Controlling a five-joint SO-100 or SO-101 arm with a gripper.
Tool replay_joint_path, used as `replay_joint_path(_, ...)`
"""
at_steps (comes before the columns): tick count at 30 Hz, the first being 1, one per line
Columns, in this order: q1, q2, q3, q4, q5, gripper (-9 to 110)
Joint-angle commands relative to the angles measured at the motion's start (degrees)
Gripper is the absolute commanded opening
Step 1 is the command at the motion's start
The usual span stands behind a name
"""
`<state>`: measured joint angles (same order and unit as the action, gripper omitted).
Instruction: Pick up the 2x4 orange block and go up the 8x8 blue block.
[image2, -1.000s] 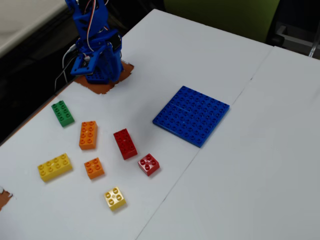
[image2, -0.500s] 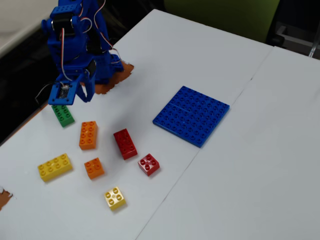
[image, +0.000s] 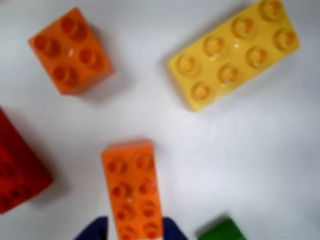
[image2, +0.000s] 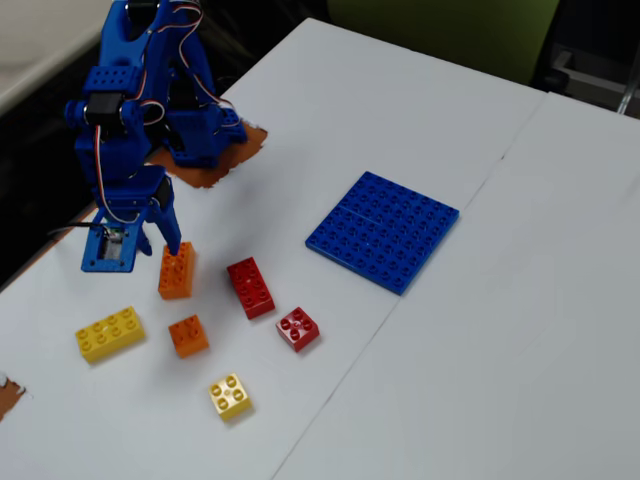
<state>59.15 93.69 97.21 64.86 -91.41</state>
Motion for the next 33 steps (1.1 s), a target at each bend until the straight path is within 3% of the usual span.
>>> replay_joint_path(1,0.7,-3.3,-9.6,4.4,-2.0,18)
replay_joint_path(15,1.7,-11.9,-13.7,9.9,-9.8,25)
replay_joint_path(33,3.4,-18.7,-13.4,2.0,-11.0,26)
